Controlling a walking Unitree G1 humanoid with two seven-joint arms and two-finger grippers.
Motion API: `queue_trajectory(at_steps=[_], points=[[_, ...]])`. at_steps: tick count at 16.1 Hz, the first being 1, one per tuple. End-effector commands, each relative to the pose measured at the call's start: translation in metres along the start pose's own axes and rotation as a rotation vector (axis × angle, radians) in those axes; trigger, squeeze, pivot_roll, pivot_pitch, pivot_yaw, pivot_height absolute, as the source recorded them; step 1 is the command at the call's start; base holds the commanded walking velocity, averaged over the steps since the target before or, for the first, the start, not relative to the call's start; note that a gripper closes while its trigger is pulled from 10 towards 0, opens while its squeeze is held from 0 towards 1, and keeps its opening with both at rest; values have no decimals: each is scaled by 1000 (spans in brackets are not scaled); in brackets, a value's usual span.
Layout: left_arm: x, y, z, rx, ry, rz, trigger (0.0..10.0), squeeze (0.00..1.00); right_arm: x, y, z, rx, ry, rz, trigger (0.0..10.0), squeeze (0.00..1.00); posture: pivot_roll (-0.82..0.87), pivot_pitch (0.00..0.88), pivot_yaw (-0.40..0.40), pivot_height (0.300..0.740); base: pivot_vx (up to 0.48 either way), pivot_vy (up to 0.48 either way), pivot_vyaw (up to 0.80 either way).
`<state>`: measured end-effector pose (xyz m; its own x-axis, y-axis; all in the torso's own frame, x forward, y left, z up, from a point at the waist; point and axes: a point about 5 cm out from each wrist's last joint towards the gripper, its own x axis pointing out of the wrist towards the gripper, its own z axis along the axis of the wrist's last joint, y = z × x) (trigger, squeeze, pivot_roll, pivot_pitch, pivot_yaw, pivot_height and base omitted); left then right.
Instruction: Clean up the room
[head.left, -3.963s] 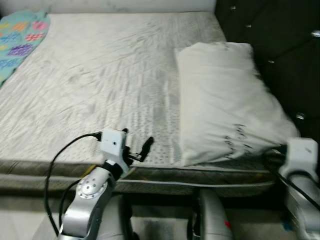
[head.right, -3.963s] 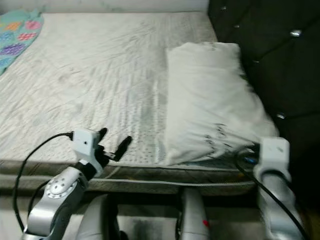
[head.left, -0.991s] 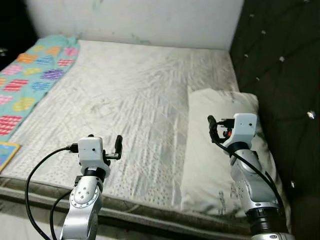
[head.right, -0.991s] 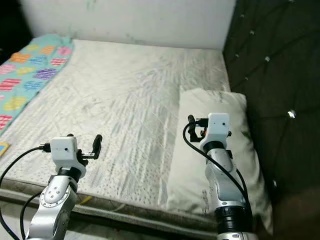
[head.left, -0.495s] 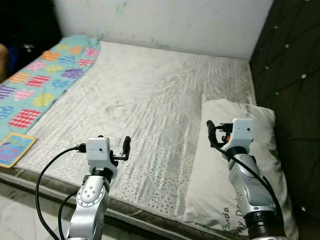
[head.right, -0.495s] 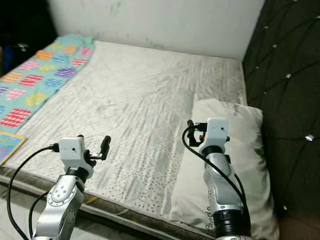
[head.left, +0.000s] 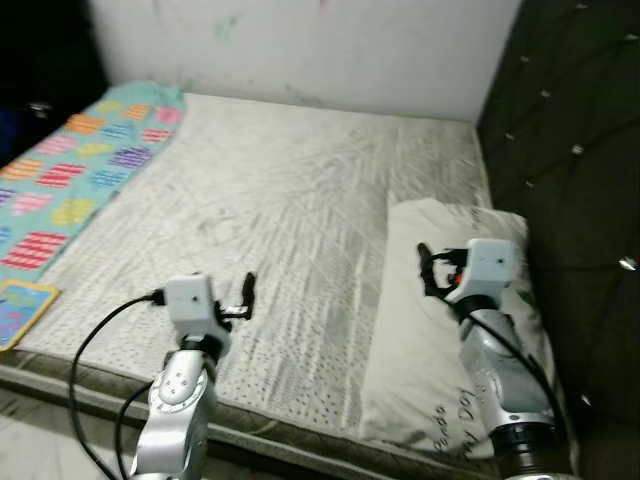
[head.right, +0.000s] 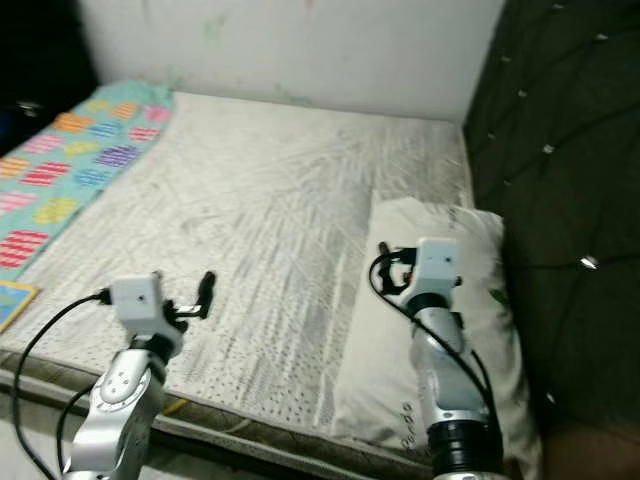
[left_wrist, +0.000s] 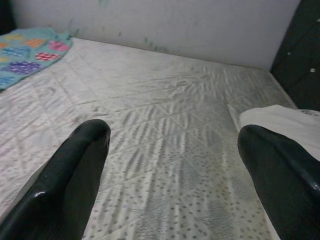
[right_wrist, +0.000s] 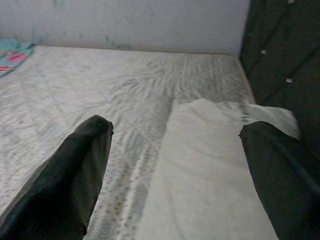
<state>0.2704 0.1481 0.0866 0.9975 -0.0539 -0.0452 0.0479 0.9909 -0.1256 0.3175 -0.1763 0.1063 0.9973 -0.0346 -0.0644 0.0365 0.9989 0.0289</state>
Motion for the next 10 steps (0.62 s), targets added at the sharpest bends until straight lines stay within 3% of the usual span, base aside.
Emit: queue_trajectory(at_steps=[1, 4, 10], points=[[0, 2, -1, 3, 13, 5, 10000, 0, -1, 1, -2, 5, 7, -2, 10000, 0, -43, 0, 10, 740, 0, 0, -469], [0, 3, -1, -10, 18, 7, 10000, 0, -2, 3, -3, 4, 9, 4, 10000, 0, -42, 0, 10, 740, 0, 0, 0], [0, 3, -2, -14, 26, 2, 10000, 0, -2, 2, -4, 1, 11, 3, 10000, 0, -42, 0, 10, 740, 0, 294, 0]])
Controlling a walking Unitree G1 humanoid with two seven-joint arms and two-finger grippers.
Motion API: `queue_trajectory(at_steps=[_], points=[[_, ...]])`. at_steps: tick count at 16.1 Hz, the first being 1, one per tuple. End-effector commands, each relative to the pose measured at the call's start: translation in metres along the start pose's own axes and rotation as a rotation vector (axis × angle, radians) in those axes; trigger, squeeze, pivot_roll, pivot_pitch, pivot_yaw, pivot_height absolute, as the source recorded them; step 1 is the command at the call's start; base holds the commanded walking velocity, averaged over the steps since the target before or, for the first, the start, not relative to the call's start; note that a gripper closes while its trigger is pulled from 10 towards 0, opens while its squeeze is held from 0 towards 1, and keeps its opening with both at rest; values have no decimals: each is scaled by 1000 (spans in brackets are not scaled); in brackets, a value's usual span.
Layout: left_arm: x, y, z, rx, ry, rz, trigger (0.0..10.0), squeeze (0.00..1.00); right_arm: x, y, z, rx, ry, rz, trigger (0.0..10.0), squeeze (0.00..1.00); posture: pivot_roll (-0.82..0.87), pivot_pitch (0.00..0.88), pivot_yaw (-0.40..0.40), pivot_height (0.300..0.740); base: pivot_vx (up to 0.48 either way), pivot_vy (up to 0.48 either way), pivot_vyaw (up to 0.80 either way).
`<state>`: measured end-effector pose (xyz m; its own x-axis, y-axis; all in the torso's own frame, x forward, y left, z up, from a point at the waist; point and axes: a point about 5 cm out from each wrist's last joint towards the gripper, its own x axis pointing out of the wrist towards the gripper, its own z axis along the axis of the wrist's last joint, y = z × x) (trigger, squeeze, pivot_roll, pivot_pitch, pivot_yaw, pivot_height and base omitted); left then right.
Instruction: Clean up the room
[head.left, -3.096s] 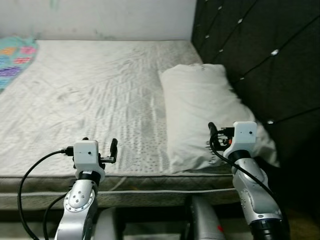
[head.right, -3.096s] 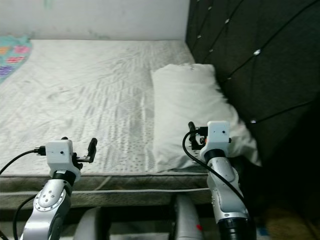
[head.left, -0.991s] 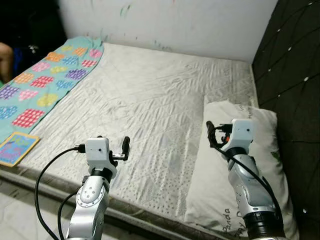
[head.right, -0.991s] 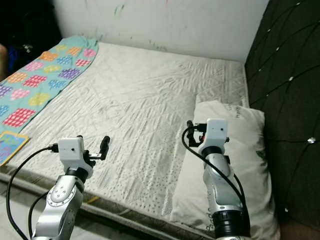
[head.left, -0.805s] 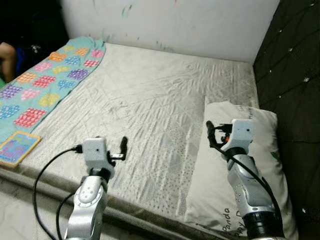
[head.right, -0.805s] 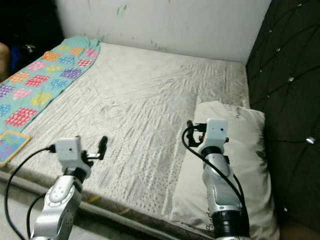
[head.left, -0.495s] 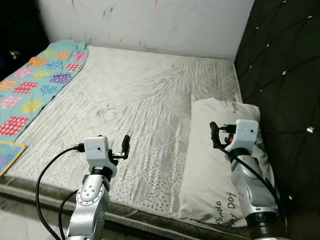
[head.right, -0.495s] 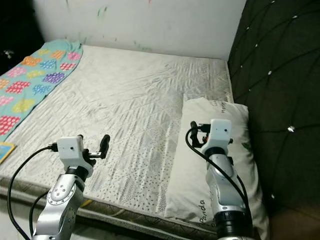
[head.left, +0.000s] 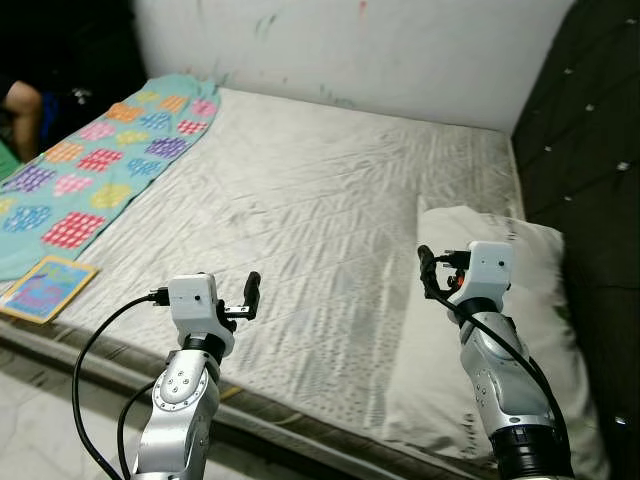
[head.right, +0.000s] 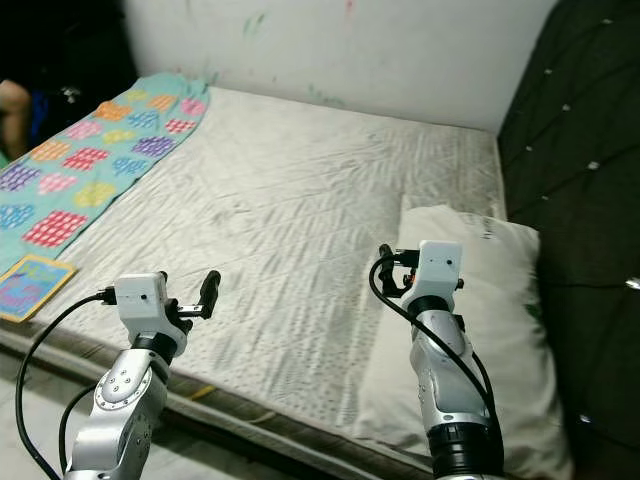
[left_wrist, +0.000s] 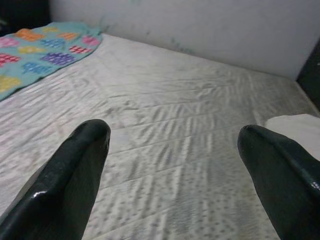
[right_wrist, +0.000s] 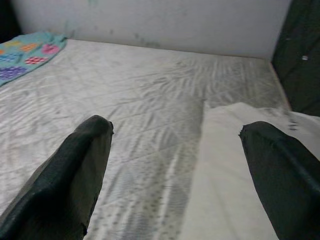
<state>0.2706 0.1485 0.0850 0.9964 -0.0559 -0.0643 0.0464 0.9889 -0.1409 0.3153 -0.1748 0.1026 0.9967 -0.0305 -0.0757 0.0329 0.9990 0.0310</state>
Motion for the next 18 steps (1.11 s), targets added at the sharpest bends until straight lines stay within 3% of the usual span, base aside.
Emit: queue_trajectory(at_steps=[1, 18], points=[[-1, 2, 0, 0, 9, 1, 10000, 0, -1, 1, 0, -2, 1, -1, 10000, 0, -42, 0, 9, 740, 0, 334, 0], [-3, 1, -3, -15, 11, 7, 10000, 0, -1, -2, -3, -32, 21, 24, 10000, 0, -46, 0, -8, 740, 0, 311, -24]])
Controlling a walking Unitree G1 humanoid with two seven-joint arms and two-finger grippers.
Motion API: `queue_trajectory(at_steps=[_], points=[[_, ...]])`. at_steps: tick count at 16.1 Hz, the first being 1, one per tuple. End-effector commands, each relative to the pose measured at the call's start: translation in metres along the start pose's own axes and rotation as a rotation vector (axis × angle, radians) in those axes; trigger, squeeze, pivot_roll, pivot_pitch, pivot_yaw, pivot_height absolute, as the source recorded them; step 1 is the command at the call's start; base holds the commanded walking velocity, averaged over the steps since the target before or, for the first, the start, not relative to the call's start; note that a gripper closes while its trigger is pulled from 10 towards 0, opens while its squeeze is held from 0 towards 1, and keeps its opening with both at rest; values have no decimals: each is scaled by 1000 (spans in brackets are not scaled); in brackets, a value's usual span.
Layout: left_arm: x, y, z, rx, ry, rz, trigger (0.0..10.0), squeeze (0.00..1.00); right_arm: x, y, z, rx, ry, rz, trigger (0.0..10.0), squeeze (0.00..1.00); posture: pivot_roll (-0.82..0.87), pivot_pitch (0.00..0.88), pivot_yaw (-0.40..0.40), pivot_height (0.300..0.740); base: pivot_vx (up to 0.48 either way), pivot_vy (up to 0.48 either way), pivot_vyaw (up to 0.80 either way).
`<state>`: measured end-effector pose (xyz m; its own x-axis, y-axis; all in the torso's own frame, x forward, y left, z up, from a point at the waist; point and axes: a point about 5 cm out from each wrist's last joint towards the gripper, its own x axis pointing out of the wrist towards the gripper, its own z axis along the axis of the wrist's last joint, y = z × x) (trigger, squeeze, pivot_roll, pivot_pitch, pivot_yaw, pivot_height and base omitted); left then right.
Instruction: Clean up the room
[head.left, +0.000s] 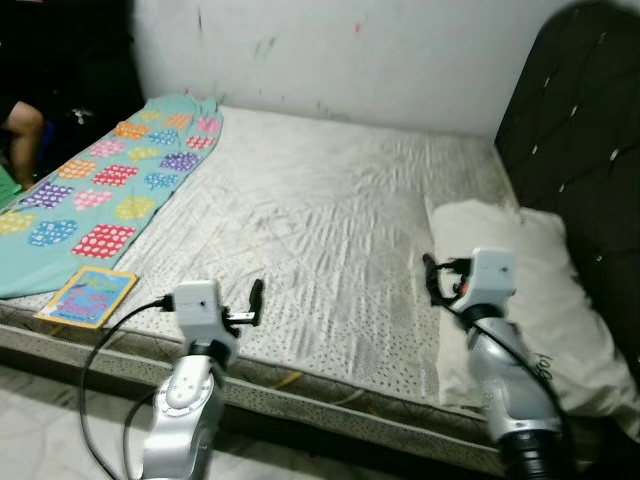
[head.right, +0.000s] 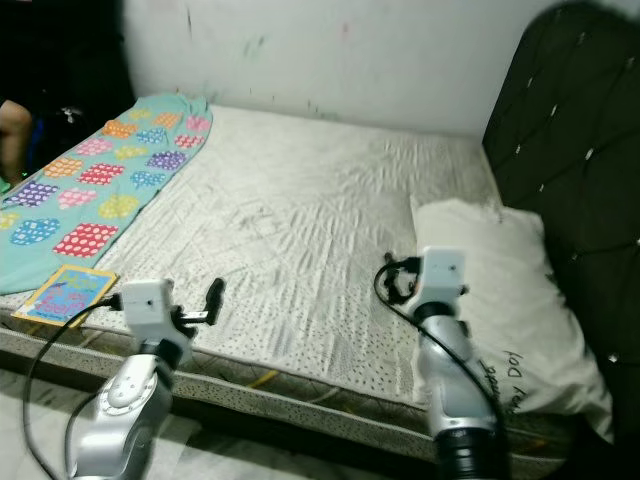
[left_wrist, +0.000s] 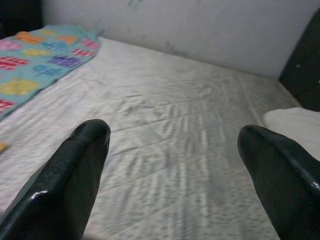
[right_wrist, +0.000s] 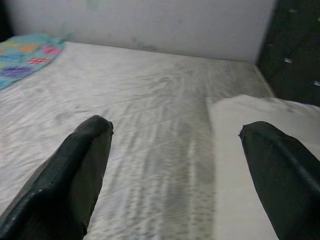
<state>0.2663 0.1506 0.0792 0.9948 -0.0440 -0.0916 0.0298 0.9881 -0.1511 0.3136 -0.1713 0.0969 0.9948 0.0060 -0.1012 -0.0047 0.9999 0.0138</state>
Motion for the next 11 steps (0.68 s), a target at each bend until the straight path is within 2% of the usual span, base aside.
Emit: queue_trajectory(at_steps=[1, 6, 11], points=[[1, -2, 3, -4, -14, -9, 10000, 0, 1, -5, 3, -11, -5, -11, 10000, 0, -46, 0, -8, 740, 0, 0, 0], [-3, -7, 7, -52, -49, -84, 10000, 0, -1, -6, 0, -25, 2, -6, 10000, 0, -50, 0, -8, 740, 0, 0, 0], [-3, -7, 7, -52, -47, -96, 10000, 0, -1, -7, 0, -21, 7, -10, 10000, 0, -50, 0, -8, 740, 328, 0, -83]])
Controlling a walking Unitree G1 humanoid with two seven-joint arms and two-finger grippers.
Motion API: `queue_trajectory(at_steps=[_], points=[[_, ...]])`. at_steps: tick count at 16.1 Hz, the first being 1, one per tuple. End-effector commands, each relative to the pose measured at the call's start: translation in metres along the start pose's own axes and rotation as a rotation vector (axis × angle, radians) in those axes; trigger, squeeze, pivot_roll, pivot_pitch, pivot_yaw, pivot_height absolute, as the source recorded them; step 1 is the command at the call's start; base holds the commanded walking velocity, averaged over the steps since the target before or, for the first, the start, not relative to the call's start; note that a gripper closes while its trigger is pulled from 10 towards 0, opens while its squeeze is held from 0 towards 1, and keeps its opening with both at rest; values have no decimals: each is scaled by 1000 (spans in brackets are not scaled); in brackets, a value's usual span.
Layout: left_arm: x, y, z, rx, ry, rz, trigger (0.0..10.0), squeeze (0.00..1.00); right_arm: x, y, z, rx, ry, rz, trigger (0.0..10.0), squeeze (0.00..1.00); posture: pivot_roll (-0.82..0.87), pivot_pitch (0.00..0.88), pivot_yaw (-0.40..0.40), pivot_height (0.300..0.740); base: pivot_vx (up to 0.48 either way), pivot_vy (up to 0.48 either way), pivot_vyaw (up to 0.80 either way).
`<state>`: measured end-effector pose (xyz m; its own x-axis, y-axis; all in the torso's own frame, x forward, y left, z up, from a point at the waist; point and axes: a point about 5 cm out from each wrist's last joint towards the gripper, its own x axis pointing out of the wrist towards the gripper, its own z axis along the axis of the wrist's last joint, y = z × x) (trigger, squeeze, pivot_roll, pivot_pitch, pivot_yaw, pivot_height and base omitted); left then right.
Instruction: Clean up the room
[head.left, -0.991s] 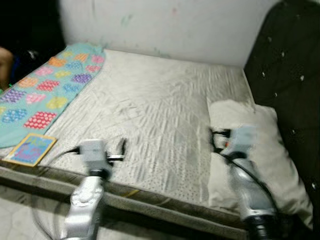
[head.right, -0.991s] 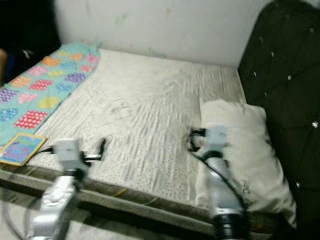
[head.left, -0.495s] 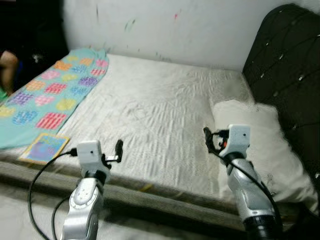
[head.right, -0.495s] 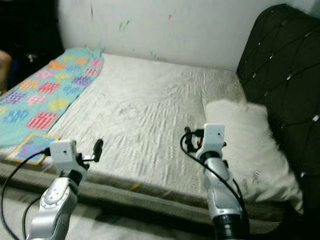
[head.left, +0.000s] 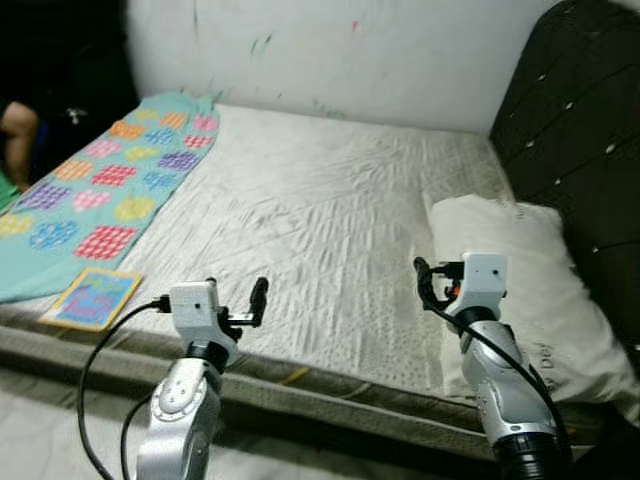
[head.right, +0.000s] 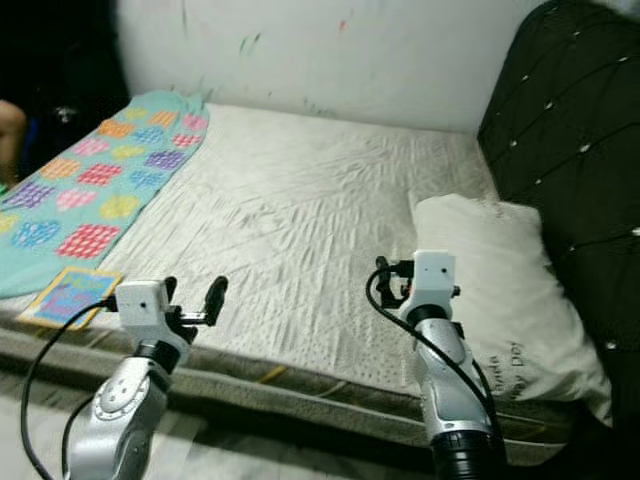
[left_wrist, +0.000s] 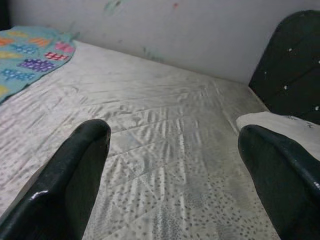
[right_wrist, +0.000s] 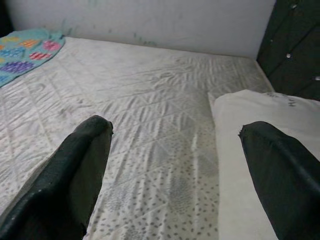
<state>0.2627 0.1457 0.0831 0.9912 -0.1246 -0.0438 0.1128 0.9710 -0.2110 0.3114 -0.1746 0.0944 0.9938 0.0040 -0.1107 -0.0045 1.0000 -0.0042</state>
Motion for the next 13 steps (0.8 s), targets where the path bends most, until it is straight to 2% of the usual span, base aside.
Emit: queue_trajectory(at_steps=[1, 7, 9, 13], points=[[1, -1, 4, 2, -11, -6, 10000, 0, 1, -3, 3, -4, -2, -7, 10000, 0, -50, 0, -8, 740, 240, 0, 0], [2, 0, 2, -6, -2, 2, 10000, 0, 1, -4, 3, -8, -1, -10, 10000, 0, -51, 0, -7, 740, 0, 42, 0], [2, 0, 2, -12, 5, -1, 10000, 0, 1, -4, 2, -7, 1, -10, 10000, 0, -51, 0, -7, 740, 0, 480, 0], [2, 0, 2, -5, 4, -1, 10000, 0, 1, -5, 2, -8, 3, -10, 10000, 0, -53, 0, -6, 740, 0, 480, -505]])
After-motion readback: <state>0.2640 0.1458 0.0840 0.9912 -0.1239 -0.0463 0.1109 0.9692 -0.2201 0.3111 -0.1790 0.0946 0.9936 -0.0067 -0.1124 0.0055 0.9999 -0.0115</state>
